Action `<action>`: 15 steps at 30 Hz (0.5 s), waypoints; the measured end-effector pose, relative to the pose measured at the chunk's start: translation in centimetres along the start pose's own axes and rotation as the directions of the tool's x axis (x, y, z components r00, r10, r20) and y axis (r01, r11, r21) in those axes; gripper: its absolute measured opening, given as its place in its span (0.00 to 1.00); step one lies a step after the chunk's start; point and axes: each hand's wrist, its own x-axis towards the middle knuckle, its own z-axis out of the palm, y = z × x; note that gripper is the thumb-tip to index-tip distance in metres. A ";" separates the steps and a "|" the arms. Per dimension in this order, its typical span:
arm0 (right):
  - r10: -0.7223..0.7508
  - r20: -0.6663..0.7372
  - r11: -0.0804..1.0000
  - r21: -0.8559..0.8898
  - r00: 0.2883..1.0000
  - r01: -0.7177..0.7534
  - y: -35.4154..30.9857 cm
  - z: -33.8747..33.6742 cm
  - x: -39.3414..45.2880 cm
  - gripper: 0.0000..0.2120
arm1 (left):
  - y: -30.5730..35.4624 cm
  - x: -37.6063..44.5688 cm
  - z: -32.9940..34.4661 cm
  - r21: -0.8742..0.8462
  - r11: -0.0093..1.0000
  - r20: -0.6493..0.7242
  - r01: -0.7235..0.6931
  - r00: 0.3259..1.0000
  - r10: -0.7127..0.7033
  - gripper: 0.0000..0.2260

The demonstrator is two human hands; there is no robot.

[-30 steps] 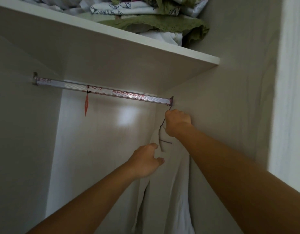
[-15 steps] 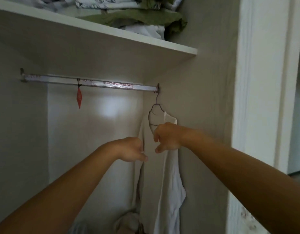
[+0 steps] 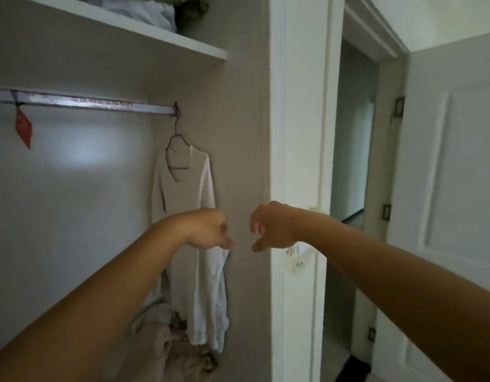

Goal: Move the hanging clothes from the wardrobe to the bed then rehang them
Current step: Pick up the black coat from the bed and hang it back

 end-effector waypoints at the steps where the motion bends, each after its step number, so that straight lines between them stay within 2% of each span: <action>1: 0.028 -0.001 1.000 0.004 1.000 -0.028 1.0 0.2 -1.3 0.22 | 1.4 0.0 0.4 0.003 1.000 0.006 -0.029 1.000 0.029 0.25; 8: 0.210 0.037 0.978 0.001 0.977 -0.210 8.6 0.9 -12.7 0.22 | 13.0 0.4 4.1 0.042 0.981 0.082 -0.190 0.979 0.186 0.27; 15: 0.438 0.080 0.897 0.017 0.895 -0.441 17.1 0.4 -28.2 0.19 | 29.3 -2.2 8.5 0.003 0.919 0.153 -0.394 0.908 0.389 0.23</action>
